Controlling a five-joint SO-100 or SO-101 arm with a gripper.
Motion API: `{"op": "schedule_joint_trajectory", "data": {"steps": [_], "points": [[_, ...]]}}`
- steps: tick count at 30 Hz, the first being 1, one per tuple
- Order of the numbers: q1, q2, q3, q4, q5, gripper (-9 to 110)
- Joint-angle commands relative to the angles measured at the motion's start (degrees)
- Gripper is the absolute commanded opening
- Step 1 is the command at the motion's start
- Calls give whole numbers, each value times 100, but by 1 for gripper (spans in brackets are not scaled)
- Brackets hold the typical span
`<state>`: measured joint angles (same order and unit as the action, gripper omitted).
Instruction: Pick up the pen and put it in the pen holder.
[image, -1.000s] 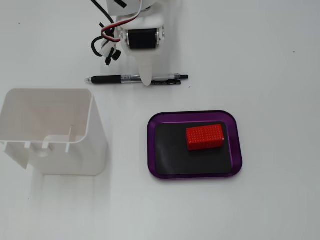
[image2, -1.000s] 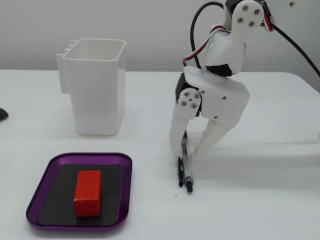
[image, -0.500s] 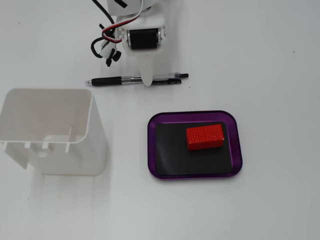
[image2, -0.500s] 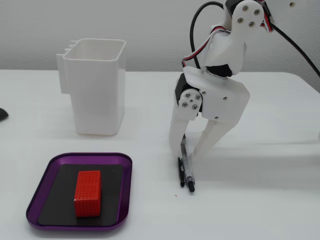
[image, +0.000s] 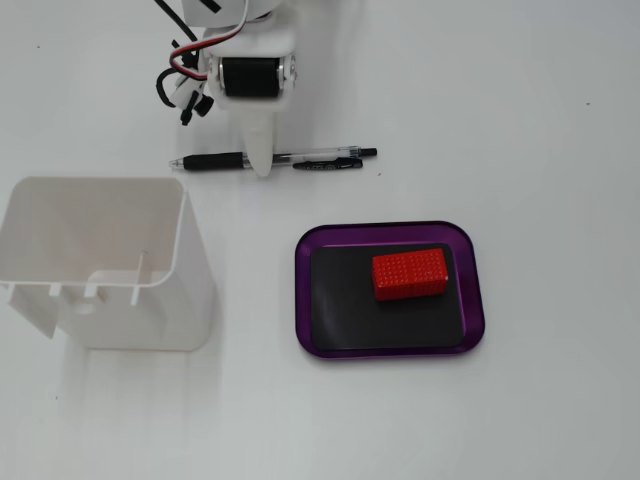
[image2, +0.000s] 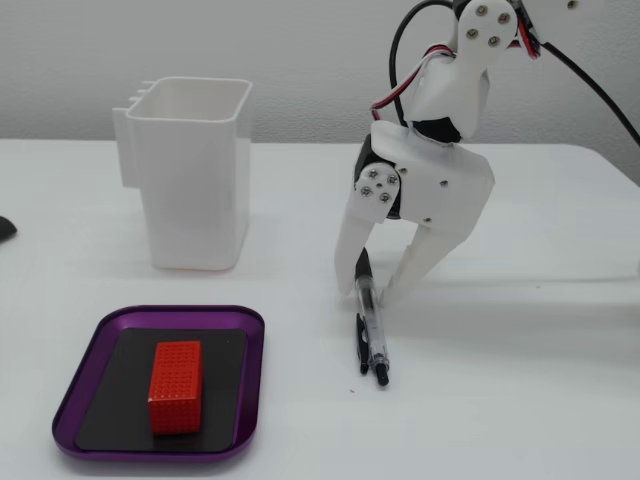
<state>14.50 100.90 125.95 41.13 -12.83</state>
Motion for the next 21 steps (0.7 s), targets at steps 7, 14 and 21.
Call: {"op": "schedule_joint_trajectory", "data": {"steps": [7,14,21], "points": [[-44,18,53,88,-62,2],[-53,26,53,193,-246,0],[18,176,-360,1134,-167,-1]]}}
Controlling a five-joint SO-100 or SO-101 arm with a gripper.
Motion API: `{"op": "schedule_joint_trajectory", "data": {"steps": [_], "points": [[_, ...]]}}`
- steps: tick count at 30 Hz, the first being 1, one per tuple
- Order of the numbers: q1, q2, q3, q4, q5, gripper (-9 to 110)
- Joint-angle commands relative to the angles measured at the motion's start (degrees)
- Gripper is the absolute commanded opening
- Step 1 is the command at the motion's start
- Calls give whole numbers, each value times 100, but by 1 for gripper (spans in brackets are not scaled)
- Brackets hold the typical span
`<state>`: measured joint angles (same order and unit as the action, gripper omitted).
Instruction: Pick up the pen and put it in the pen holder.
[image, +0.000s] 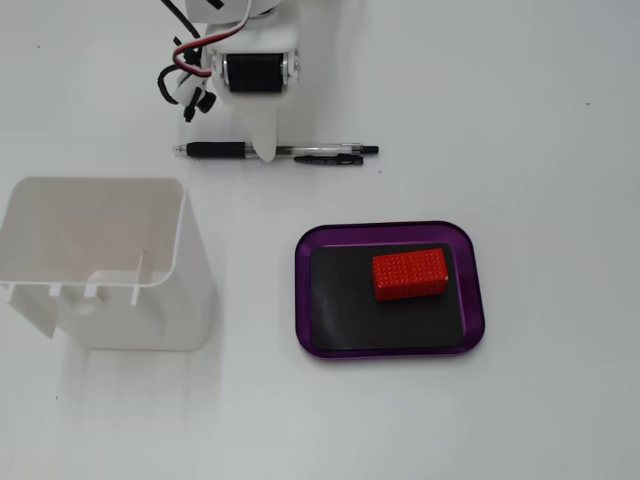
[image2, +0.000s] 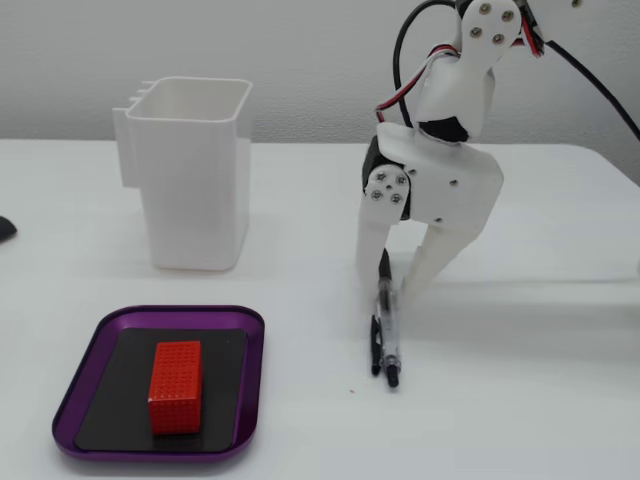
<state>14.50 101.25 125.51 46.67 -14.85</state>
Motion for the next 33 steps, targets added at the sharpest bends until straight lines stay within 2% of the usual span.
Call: {"op": "schedule_joint_trajectory", "data": {"steps": [1,7,10,14,19,23,27,33], "points": [[26,220,-606,826,62,-1],[26,1222,-1846,1898,123,-1],[26,1688,-2540,2188,466,-1],[26,1960,-3647,2347,1125,-1],[79,1441,-4790,2153,1696,-1],[721,598,-5722,2118,1617,-1],[1406,-123,-6442,2145,1107,-1],[2065,-492,-6618,2127,343,-1]]}}
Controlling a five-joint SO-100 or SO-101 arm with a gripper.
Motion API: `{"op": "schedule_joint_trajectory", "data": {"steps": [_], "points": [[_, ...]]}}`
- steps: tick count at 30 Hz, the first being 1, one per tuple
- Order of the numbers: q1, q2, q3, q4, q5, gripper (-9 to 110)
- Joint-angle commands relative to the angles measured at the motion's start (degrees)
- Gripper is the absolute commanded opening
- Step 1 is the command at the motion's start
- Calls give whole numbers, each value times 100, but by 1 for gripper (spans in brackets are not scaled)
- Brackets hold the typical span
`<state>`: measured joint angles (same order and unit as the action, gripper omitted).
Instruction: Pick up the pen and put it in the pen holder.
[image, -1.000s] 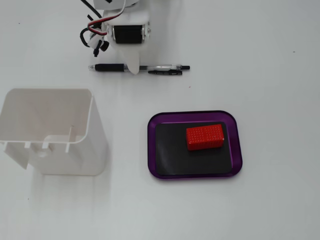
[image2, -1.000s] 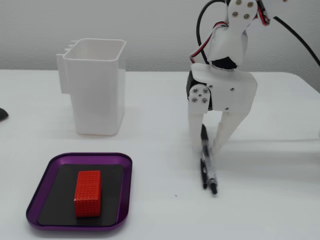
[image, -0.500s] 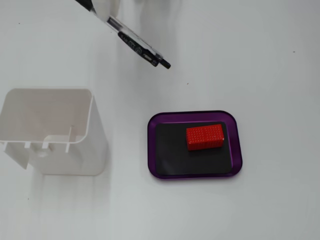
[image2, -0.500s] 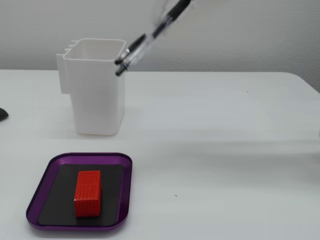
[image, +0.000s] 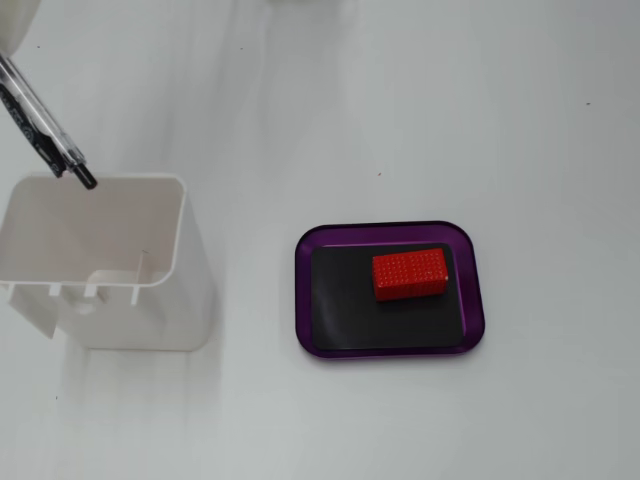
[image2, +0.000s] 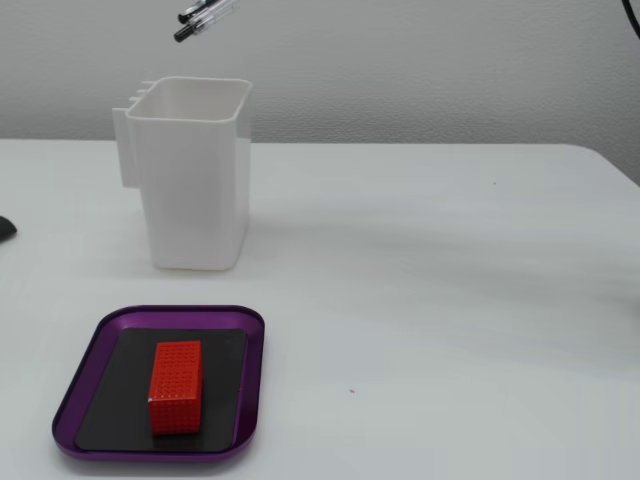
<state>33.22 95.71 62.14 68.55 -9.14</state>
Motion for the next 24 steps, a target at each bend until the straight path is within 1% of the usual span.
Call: {"op": "schedule_joint_trajectory", "data": {"steps": [1,9,14,20,24], "points": [[229,70,-255,-70,-360,-1],[176,-18,-211,132,-1046,-1],[158,-9,396,70,-1371,-1],[-141,-9,940,-334,-1635,0],[-158,-9,1072,-413,-1600,0]]}}
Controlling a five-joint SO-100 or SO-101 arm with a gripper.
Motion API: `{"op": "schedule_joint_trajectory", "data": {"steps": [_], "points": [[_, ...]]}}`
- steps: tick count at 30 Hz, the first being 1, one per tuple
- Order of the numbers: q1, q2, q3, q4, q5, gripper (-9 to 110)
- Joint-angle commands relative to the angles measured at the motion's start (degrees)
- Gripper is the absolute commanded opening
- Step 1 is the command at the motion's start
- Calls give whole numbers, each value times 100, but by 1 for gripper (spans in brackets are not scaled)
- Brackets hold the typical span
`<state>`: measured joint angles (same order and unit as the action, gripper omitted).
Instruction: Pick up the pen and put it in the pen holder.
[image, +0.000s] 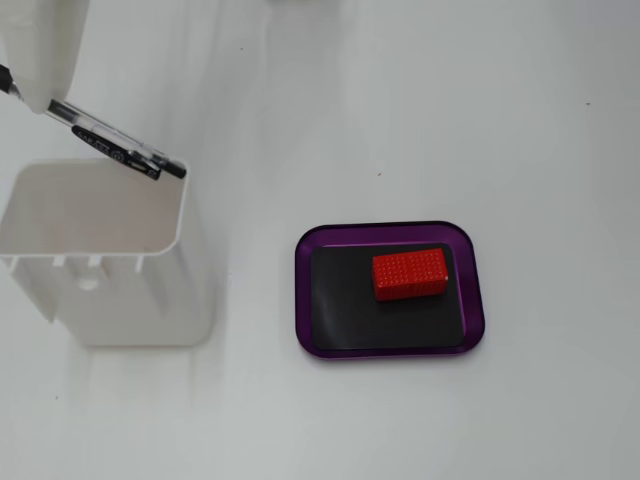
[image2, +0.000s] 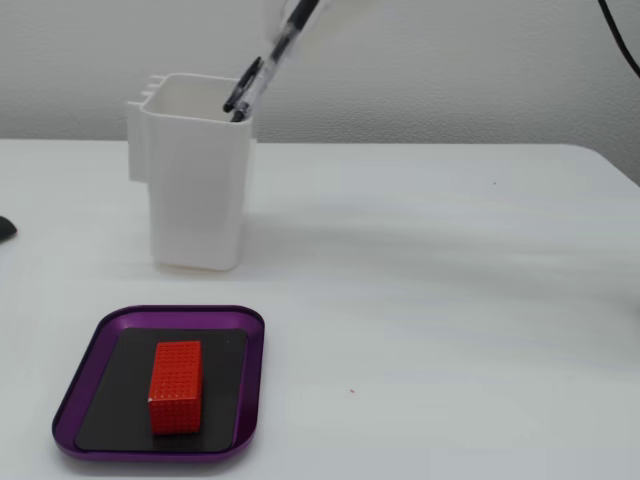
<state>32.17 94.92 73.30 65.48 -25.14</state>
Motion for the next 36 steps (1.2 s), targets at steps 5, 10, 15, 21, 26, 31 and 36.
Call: {"op": "schedule_joint_trajectory", "data": {"steps": [5,10,15,21,26,31,36], "points": [[-53,70,-88,-62,18,4],[-62,105,-97,-97,18,14],[-62,141,-97,-105,26,16],[-62,141,-97,-26,35,16],[-79,185,-105,176,396,17],[-88,853,-738,1556,1143,17],[-396,2338,-729,2549,1837,17]]}}
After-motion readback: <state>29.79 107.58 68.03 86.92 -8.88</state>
